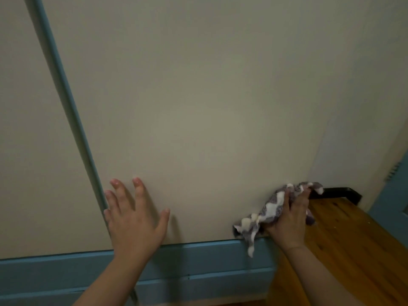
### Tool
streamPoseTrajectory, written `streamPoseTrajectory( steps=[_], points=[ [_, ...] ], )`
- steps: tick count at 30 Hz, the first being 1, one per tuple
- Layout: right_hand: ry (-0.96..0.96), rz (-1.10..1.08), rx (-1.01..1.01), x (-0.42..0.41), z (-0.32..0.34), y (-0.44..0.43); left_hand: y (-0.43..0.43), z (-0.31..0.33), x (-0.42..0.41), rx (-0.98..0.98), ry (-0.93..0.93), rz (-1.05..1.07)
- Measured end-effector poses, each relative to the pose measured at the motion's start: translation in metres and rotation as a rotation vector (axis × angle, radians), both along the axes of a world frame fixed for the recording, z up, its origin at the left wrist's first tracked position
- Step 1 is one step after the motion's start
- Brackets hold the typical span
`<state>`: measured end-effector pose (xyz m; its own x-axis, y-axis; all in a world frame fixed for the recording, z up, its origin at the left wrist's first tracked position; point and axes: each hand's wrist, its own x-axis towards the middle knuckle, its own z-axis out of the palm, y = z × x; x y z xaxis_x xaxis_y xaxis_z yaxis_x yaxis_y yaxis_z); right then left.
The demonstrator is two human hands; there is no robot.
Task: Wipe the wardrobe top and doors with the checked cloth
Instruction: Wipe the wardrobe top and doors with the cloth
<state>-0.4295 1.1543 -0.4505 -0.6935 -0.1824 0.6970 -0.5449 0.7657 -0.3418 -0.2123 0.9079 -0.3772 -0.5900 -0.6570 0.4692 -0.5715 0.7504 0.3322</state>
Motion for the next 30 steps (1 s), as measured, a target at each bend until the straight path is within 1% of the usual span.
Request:
streamPoseTrajectory(
  steps=[4, 7, 9, 11, 14, 16, 19, 23, 25, 27, 30],
  points=[
    [0.057, 0.016, -0.152, 0.008, 0.050, -0.025, -0.001, 0.006, 0.005, 0.006, -0.024, -0.007],
    [0.049, -0.020, -0.188, 0.017, 0.072, -0.043, -0.002, 0.009, 0.008, 0.003, -0.081, -0.015],
    [0.137, 0.024, -0.115, 0.025, 0.083, -0.061, -0.003, 0.010, 0.012, 0.012, -0.082, -0.003],
    [0.271, 0.081, -0.007, 0.036, 0.096, -0.085, -0.005, 0.008, 0.016, 0.038, -0.077, 0.001],
    [0.464, 0.159, 0.103, 0.060, 0.114, -0.127, -0.004, 0.017, 0.023, 0.089, 0.025, -0.012],
    [0.568, 0.213, 0.185, 0.075, 0.120, -0.152, -0.002, 0.025, 0.025, 0.088, 0.070, -0.012],
    [0.655, 0.267, 0.296, 0.096, 0.126, -0.183, -0.002, 0.035, 0.026, 0.047, 0.137, -0.028],
    [0.747, 0.308, 0.449, 0.124, 0.141, -0.223, -0.007, 0.047, 0.033, -0.007, 0.273, -0.073],
    [0.775, 0.286, 0.508, 0.136, 0.153, -0.239, -0.009, 0.048, 0.038, -0.071, 0.259, -0.099],
    [0.782, 0.240, 0.571, 0.146, 0.163, -0.249, -0.012, 0.049, 0.043, -0.152, 0.177, -0.084],
    [0.809, 0.221, 0.651, 0.149, 0.170, -0.254, -0.019, 0.053, 0.047, -0.188, 0.103, -0.054]
  ],
)
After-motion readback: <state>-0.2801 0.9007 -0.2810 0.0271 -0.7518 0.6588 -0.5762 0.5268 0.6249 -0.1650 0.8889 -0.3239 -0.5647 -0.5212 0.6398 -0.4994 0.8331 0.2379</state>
